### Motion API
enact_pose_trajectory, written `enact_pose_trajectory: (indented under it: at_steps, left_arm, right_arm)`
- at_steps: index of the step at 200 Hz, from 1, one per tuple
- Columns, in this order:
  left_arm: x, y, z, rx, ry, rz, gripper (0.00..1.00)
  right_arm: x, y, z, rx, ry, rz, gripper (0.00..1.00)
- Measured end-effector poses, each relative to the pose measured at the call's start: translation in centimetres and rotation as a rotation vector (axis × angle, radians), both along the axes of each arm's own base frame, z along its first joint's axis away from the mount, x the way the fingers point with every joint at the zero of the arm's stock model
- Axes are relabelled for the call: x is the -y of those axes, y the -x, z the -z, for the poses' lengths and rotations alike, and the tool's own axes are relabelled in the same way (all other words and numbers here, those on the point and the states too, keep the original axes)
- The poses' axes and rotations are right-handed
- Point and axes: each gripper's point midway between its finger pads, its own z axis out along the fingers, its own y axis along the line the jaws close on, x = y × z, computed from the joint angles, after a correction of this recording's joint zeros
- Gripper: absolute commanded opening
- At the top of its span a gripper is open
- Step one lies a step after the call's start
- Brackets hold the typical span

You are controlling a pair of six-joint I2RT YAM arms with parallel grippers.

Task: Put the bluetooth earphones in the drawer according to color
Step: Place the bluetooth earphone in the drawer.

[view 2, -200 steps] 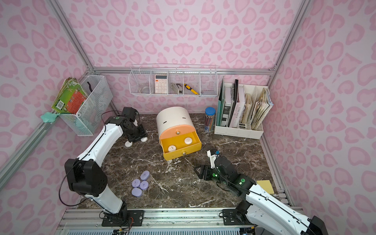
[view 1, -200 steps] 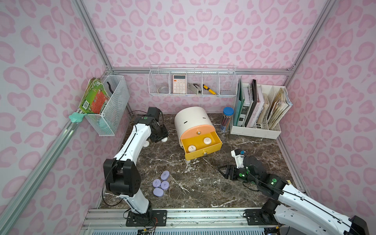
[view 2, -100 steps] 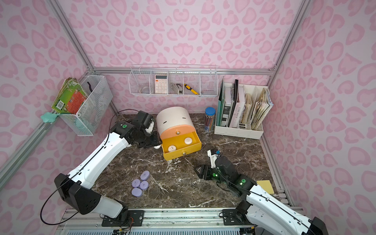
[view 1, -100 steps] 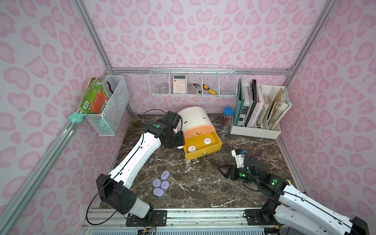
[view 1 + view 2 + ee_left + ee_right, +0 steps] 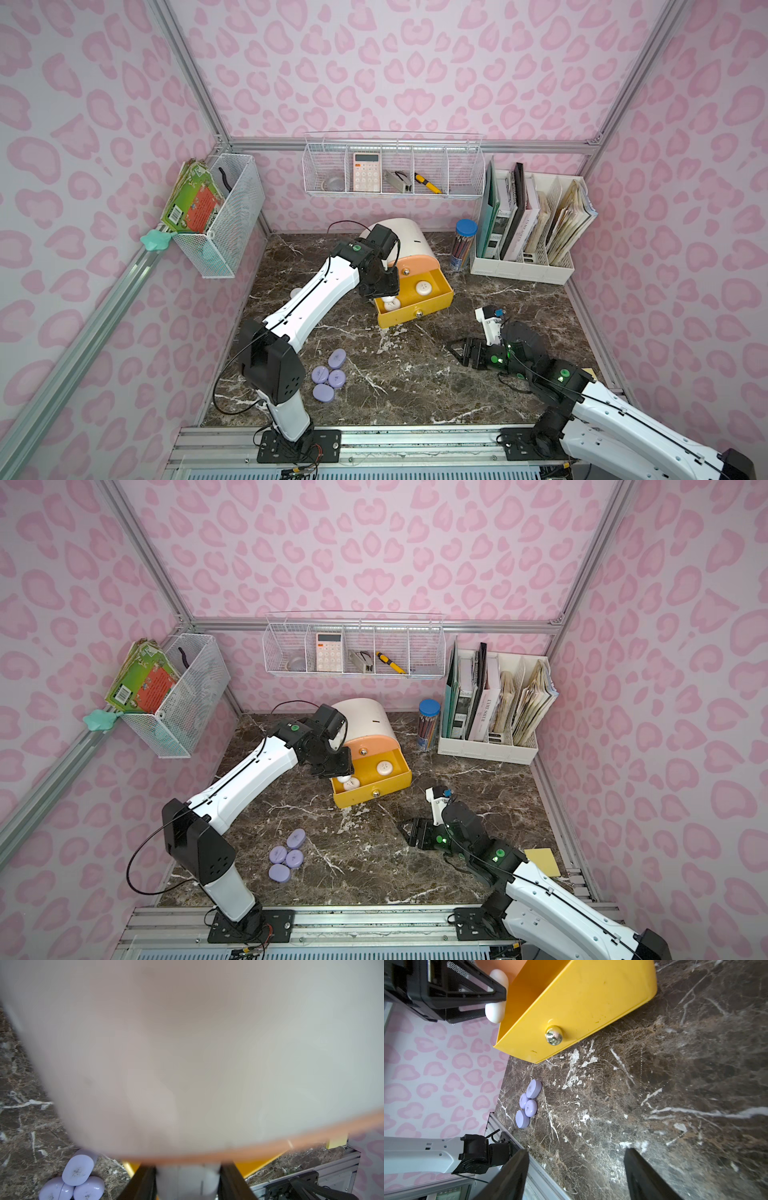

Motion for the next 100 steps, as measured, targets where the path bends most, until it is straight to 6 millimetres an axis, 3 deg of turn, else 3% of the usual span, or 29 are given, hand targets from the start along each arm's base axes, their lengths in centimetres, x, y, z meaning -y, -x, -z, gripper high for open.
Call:
enact_pose_trajectory:
  at_steps: [46,100]
  left_arm:
    - [1.3,-1.7,0.8,0.027,-0.013,0.014,0.34]
    - [1.9,-3.2,0.6,0.051,-0.014,0.011,0.72]
  right_arm:
    - [0.1,0.1,0.0,-0.001,-0.004,0.002,0.75]
    - [0.1,0.1,0.1,-0.002,-0.003,0.004,0.75]
